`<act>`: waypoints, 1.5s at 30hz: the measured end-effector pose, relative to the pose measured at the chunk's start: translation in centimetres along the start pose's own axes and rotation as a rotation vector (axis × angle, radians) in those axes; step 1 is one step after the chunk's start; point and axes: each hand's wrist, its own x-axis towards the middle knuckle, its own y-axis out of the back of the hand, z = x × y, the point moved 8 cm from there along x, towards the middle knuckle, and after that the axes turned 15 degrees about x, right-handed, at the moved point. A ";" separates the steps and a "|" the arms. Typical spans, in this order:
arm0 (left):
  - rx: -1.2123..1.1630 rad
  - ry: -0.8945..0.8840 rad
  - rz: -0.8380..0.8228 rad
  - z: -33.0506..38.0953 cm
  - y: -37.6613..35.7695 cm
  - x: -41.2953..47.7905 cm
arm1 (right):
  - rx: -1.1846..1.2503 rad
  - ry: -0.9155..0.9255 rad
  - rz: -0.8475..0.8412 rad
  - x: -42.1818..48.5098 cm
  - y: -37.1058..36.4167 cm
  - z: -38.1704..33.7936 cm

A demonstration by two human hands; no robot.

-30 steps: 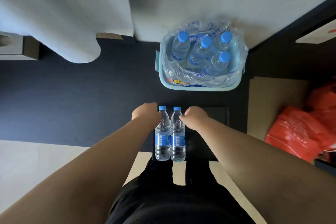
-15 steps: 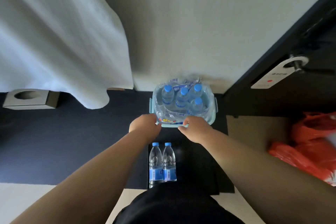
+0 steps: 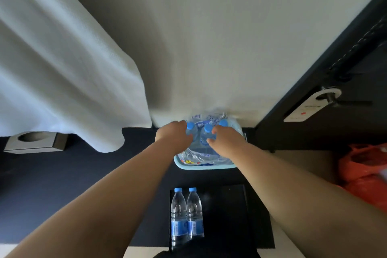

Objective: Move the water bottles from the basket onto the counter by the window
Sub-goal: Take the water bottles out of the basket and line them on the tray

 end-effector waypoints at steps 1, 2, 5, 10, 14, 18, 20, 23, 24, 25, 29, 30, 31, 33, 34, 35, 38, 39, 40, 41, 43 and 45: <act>0.004 -0.006 0.002 0.3 -0.2 0.6 | -0.008 0.002 0.003 0.4 -0.2 0.0; -0.001 -0.008 0.003 0.6 -0.5 1.1 | -0.018 0.005 0.011 0.9 -0.3 0.0; -0.051 -0.019 -0.001 1.4 -2.1 2.6 | -0.056 0.009 0.051 2.3 -1.0 0.4; -0.057 -0.046 -0.002 2.6 -4.5 4.2 | -0.145 -0.028 0.101 4.1 -2.8 0.9; -0.045 -0.056 0.014 2.7 -5.2 4.8 | -0.175 0.011 0.176 4.3 -3.1 0.6; -0.086 -0.066 0.043 2.9 -5.2 3.9 | -0.194 0.005 0.157 3.9 -3.1 0.6; -0.116 -0.055 0.033 2.8 -5.5 3.3 | -0.202 0.019 0.156 3.5 -2.8 0.5; -0.189 -0.036 0.040 2.3 -5.3 2.7 | -0.204 0.039 0.182 2.9 -2.0 0.1; -0.212 -0.030 0.049 2.1 -4.9 2.5 | -0.193 0.046 0.194 2.6 -1.6 -0.1; -0.232 -0.023 0.060 1.9 -4.4 2.3 | -0.168 0.053 0.205 2.1 -1.1 -0.5; -0.297 -0.011 0.130 1.1 -1.3 0.3 | -0.003 0.122 0.279 -0.3 1.3 -2.4; -0.318 -0.008 0.154 1.0 -0.5 -0.3 | 0.043 0.143 0.302 -1.0 2.1 -2.8; -0.337 -0.005 0.175 0.8 0.2 -0.9 | 0.085 0.166 0.321 -1.8 2.7 -3.2; -0.367 0.000 0.208 0.4 1.6 -2.0 | 0.154 0.213 0.357 -3.3 4.0 -4.1; -0.379 0.007 0.223 0.1 2.3 -2.4 | 0.180 0.234 0.378 -4.0 4.6 -4.5; -0.390 0.015 0.240 -0.1 2.9 -2.9 | 0.203 0.252 0.399 -4.6 5.1 -4.9; -0.425 0.023 0.294 -0.4 5.0 -4.4 | 0.241 0.302 0.444 -6.5 6.7 -6.1; -0.435 0.022 0.313 -0.4 5.7 -5.0 | 0.237 0.318 0.451 -7.0 7.1 -6.5; -0.445 0.022 0.331 -0.4 6.4 -5.6 | 0.226 0.330 0.454 -7.5 7.5 -6.8; -0.457 0.022 0.348 -0.3 6.9 -6.2 | 0.210 0.336 0.455 -8.0 7.8 -7.0; -0.493 0.019 0.371 -0.2 7.6 -7.6 | 0.184 0.351 0.450 -9.1 8.4 -7.2; -0.524 0.014 0.383 -0.2 8.0 -8.9 | 0.185 0.371 0.451 -10.4 8.9 -7.0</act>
